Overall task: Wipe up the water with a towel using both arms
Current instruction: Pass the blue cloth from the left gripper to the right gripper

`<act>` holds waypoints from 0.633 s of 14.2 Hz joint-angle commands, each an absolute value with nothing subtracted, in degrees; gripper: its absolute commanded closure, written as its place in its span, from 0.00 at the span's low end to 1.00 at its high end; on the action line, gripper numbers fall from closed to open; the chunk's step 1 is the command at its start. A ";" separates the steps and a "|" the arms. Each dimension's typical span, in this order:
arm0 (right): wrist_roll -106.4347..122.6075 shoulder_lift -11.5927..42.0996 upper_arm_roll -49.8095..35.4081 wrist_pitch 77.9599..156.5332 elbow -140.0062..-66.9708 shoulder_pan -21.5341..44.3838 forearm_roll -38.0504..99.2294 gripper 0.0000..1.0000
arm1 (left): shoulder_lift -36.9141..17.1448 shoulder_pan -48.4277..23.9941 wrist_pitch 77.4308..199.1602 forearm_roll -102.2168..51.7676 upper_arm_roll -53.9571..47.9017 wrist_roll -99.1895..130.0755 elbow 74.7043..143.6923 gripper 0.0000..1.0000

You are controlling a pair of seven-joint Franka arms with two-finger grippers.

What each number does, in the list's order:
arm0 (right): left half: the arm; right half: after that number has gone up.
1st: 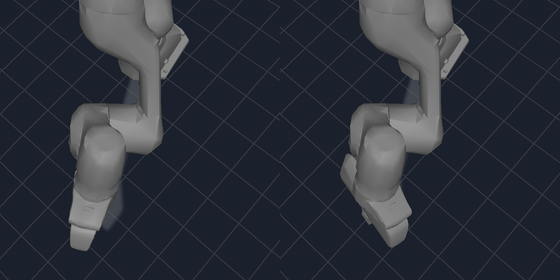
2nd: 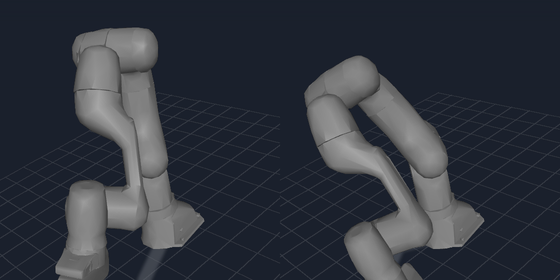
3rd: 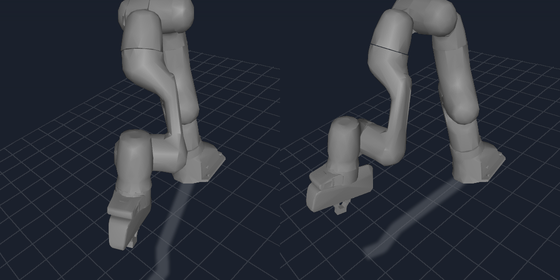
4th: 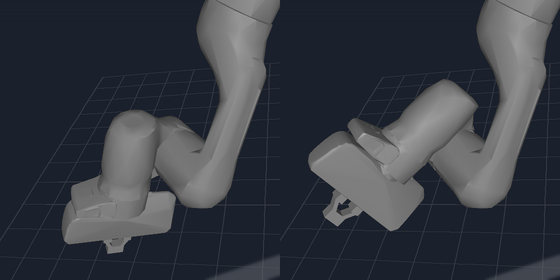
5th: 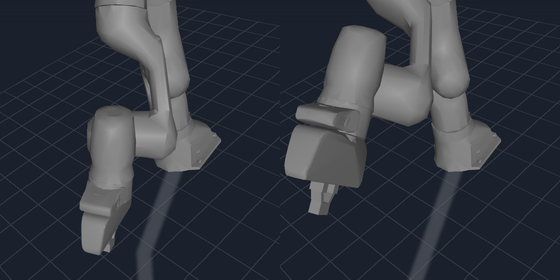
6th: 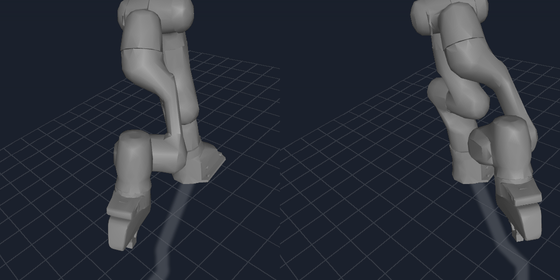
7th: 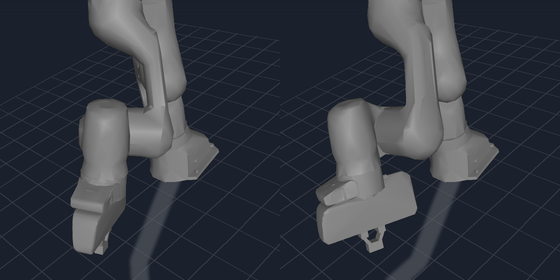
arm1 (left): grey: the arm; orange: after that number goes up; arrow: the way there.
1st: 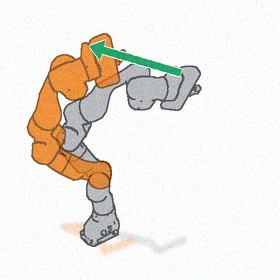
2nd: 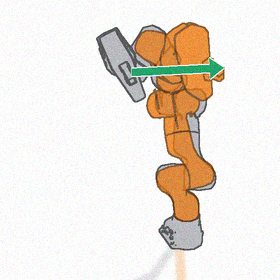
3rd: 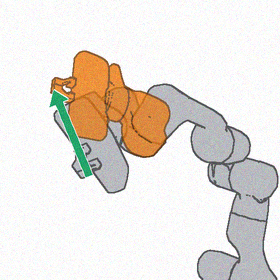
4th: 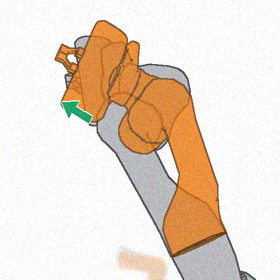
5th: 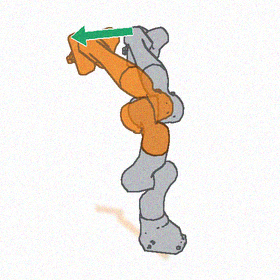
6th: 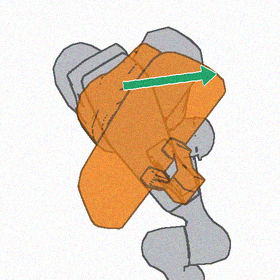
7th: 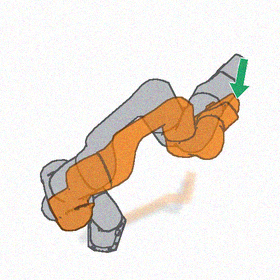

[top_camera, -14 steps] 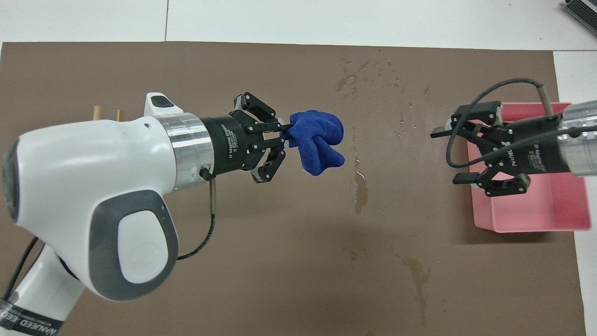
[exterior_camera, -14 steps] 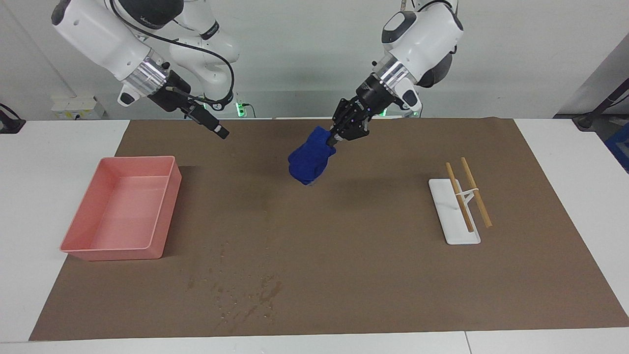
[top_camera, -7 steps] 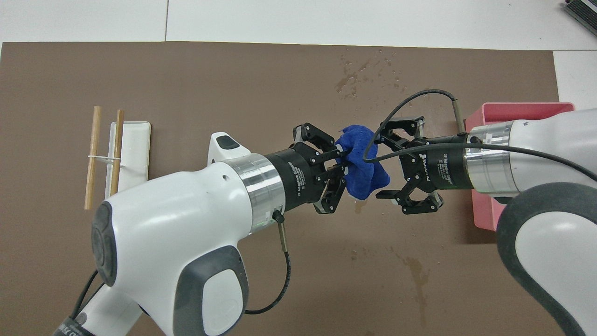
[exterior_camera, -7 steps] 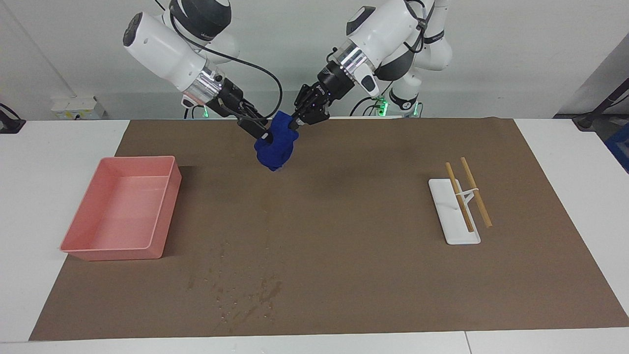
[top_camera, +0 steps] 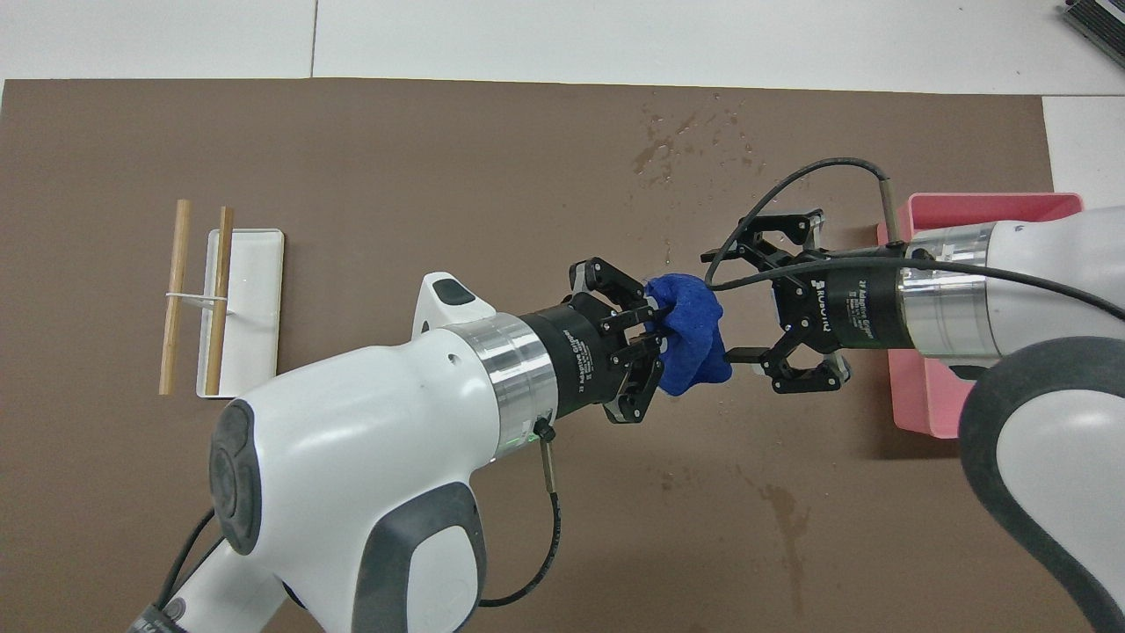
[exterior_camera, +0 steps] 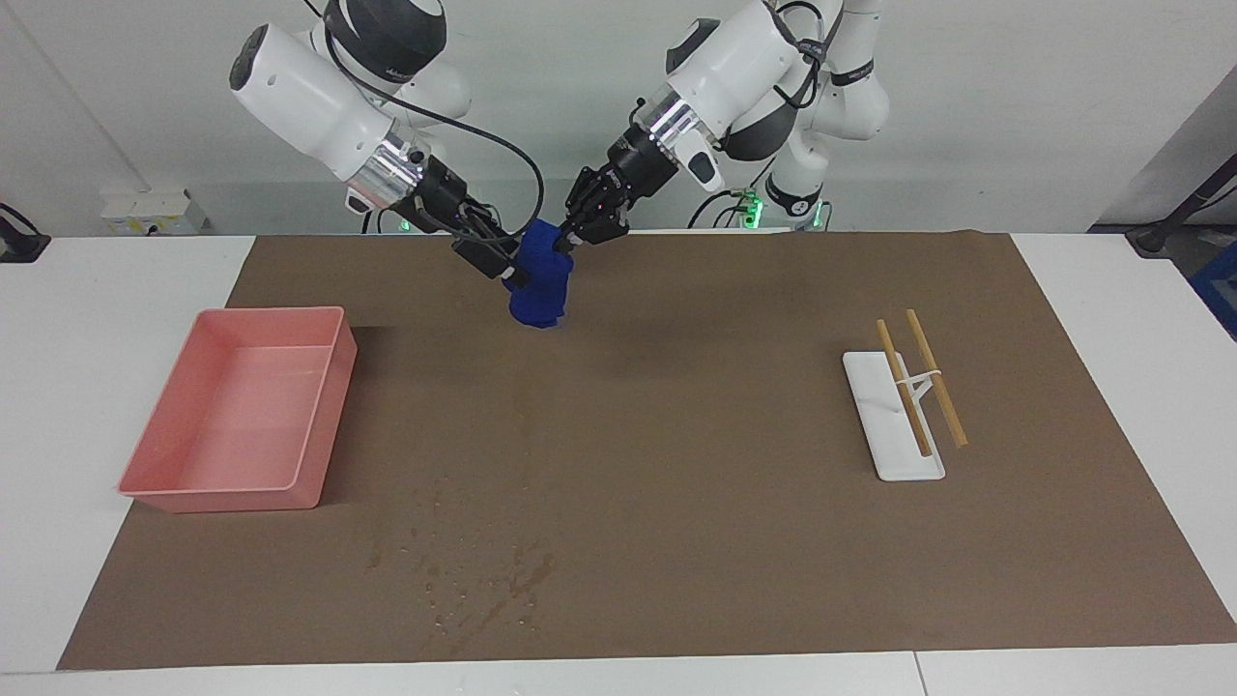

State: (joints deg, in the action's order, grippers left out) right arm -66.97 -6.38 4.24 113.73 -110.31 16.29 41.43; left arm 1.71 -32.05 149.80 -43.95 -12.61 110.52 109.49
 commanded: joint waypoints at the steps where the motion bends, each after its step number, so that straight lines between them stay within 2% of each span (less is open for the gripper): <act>1: -67.41 -7.65 3.96 116.18 -111.88 16.52 42.98 0.00 | 3.43 -35.23 151.08 -44.91 -11.95 109.87 110.57 1.00; 3: -69.86 -7.82 3.69 118.82 -112.32 17.40 42.89 0.00 | 3.08 -37.17 154.58 -44.82 -11.95 109.34 110.57 1.00; 9: -68.04 -8.17 3.69 118.30 -113.20 17.93 42.89 0.00 | 2.29 -39.11 162.07 -44.82 -12.04 108.28 110.30 1.00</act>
State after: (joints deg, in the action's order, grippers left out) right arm -69.24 -6.41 3.92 117.09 -110.72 17.70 41.45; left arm 2.00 -37.15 159.07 -43.95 -12.69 109.11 109.82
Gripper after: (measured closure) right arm 0.000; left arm 0.881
